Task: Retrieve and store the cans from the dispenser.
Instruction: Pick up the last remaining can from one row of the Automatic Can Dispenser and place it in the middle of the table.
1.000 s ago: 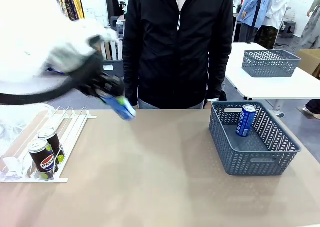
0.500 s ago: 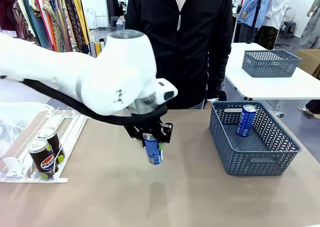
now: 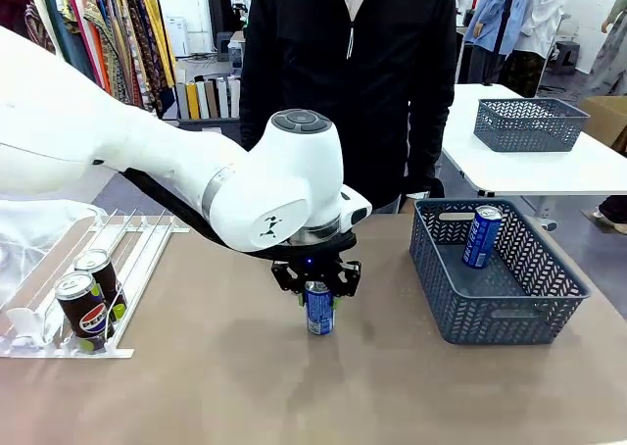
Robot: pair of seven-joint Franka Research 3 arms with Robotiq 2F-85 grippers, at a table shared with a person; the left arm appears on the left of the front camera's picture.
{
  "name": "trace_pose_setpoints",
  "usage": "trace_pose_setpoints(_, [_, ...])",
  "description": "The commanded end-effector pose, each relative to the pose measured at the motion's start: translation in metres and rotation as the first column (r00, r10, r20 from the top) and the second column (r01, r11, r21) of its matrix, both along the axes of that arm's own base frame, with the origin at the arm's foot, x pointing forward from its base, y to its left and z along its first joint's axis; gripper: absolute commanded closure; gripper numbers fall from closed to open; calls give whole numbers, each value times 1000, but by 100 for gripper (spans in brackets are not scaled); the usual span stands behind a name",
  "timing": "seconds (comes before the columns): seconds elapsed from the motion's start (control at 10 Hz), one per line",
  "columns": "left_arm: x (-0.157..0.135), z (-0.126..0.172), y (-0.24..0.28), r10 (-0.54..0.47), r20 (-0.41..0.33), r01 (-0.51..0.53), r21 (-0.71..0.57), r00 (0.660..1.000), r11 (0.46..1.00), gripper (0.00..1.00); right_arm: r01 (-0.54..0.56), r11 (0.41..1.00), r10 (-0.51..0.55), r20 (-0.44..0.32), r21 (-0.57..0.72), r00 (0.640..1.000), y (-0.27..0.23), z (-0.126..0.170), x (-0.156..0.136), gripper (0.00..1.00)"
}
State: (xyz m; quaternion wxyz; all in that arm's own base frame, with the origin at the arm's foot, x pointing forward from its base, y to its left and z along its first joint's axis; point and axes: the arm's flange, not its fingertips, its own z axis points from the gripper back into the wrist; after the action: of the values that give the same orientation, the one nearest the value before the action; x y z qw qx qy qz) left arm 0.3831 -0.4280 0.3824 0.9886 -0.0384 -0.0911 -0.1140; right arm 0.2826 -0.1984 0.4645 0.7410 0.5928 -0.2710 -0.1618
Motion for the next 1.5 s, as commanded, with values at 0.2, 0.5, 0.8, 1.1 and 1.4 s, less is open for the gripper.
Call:
trace_pose_setpoints(0.2, [-3,2,2,1,1,-1,6,1000,1000,100,-1,1000,1,4,11,1000,0,2,-1,0])
trace_pose_setpoints(0.5, [-1,-2,-1,0,-2,0,3,1000,1000,100,-1,1000,1,4,11,1000,0,2,-1,0])
trace_pose_setpoints(0.8, [1,1,-1,-3,1,3,-17,1000,1000,0,-1,1000,1,4,11,1000,0,2,-1,0])
trace_pose_setpoints(1.1, [1,14,6,11,39,-10,-22,999,1000,0,-1,1000,1,4,11,1000,0,2,-1,0])
trace_pose_setpoints(1.4, [-6,77,42,42,117,-33,-81,992,996,0,-1,1000,1,4,11,1000,0,2,-1,0])
